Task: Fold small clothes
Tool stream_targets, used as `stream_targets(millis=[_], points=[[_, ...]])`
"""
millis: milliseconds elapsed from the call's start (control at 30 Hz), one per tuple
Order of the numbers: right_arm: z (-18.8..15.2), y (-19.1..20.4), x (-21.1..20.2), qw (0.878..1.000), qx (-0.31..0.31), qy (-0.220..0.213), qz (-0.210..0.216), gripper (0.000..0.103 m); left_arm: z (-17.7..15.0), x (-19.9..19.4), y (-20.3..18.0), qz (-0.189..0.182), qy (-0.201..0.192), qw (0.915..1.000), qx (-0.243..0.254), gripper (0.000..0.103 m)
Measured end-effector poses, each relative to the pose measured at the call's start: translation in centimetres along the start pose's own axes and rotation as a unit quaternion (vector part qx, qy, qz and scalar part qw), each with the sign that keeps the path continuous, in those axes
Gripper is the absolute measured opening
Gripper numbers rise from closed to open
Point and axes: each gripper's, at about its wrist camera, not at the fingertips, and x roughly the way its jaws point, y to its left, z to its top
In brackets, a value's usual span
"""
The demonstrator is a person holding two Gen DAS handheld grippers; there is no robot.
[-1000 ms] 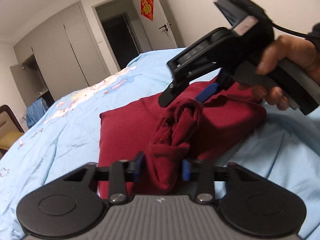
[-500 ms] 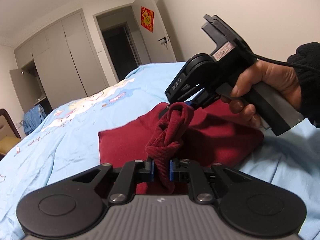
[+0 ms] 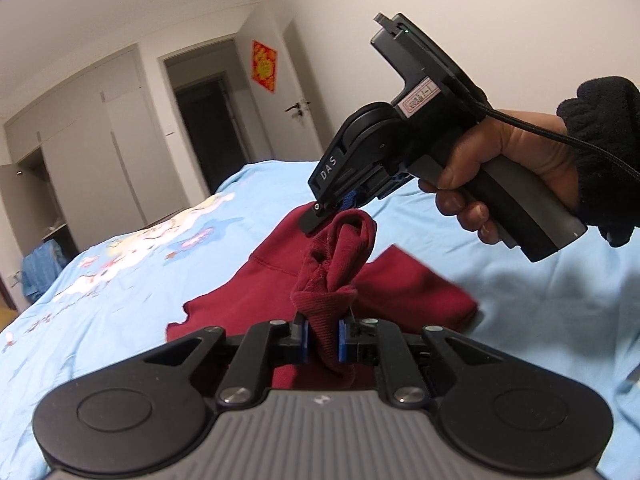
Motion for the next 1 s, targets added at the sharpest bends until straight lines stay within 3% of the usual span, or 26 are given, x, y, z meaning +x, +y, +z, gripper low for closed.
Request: stream_targets(millis=[333, 533, 767, 933, 1000], points=[[-3.4, -4.3, -1.4, 0.998, 0.043, 0.006, -0.042, 0.011, -0.6, 2.5, -2.5, -0.040, 0.019, 0.9985, 0.031, 0.014], [-5.2, -4.9, -1.1, 0.997, 0.043, 0.013, -0.062, 0.013, -2.0, 3.9, -3.5, -0.050, 0.038, 0.9968, 0.048, 0.015], [-5.7, -4.4, -0.2, 0.996, 0.027, 0.018, -0.078, 0.014, -1.3, 4.3, -2.3, -0.084, 0.046, 0.9954, 0.009, 0.033], [-6.1, -3.7, -0.6, 0.995, 0.007, 0.020, -0.095, 0.030, -1.2, 3.9, 0.1, -0.142, 0.054, 0.9874, -0.045, 0.049], [-6.3, -3.2, -0.9, 0.994, -0.004, 0.016, -0.107, 0.049, -0.9, 3.6, 1.3, -0.156, 0.057, 0.9833, -0.075, 0.060]])
